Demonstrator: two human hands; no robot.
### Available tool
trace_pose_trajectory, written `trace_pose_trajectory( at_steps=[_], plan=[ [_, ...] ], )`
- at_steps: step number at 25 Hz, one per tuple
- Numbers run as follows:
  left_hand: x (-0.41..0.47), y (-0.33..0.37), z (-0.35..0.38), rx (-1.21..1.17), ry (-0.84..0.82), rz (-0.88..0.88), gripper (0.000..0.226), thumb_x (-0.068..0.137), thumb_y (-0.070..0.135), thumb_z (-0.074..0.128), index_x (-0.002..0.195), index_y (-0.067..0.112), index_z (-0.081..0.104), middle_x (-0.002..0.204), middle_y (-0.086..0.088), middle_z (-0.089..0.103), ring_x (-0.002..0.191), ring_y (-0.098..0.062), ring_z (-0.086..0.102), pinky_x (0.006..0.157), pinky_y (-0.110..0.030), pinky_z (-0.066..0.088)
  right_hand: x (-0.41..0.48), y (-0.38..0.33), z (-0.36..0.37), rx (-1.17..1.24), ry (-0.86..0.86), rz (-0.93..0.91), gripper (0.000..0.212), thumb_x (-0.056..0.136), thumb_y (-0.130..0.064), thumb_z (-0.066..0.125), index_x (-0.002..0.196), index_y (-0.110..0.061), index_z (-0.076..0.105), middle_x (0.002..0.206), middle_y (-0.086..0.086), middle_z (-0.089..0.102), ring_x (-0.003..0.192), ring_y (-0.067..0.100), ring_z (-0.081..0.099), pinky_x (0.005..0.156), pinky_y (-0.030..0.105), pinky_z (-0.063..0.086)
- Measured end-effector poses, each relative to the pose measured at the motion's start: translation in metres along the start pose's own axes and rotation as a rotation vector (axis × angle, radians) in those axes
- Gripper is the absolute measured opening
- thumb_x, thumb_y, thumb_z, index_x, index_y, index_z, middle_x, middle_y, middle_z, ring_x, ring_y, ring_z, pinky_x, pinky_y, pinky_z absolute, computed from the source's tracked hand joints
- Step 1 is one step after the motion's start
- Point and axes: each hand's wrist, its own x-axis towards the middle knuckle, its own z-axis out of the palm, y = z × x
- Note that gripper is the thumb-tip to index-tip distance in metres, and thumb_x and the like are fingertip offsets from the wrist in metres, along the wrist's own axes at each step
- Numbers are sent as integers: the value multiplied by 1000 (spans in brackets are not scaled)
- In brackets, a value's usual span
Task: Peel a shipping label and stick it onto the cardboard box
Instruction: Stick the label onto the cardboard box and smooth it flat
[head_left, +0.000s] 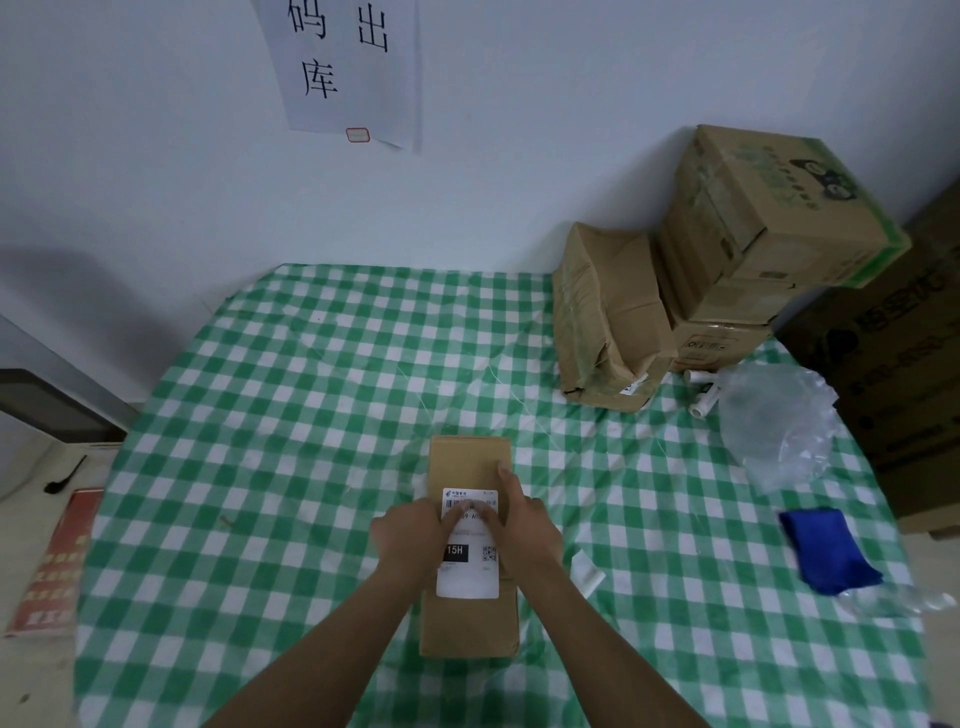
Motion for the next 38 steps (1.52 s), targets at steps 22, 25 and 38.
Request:
trace_pose_trajectory(
  at_steps=[22,25,38],
  plan=[
    [2,9,-1,-63,-28,-121,69,96,64,10,53,20,42,52,3,43,57,-14,53,60,-26,40,8,-12,24,-200,159,7,59,101,-24,35,152,-31,7,109,5,64,110,21,53,65,31,43],
    [3,8,-2,-82,-46,-131,67,97,61,9,55,19,41,54,3,43,61,-15,55,63,-27,40,6,-11,22,-203,158,4,62,100,-19,38,152,-32,7,104,5,64,102,21,57,63,31,41],
    [-7,0,10,-121,-43,-101,66,96,63,10,73,21,55,63,3,56,67,-16,62,64,-28,42,2,-7,14,-174,184,-54,56,100,-48,27,152,-35,11,98,4,67,85,19,62,61,29,41]
  ],
)
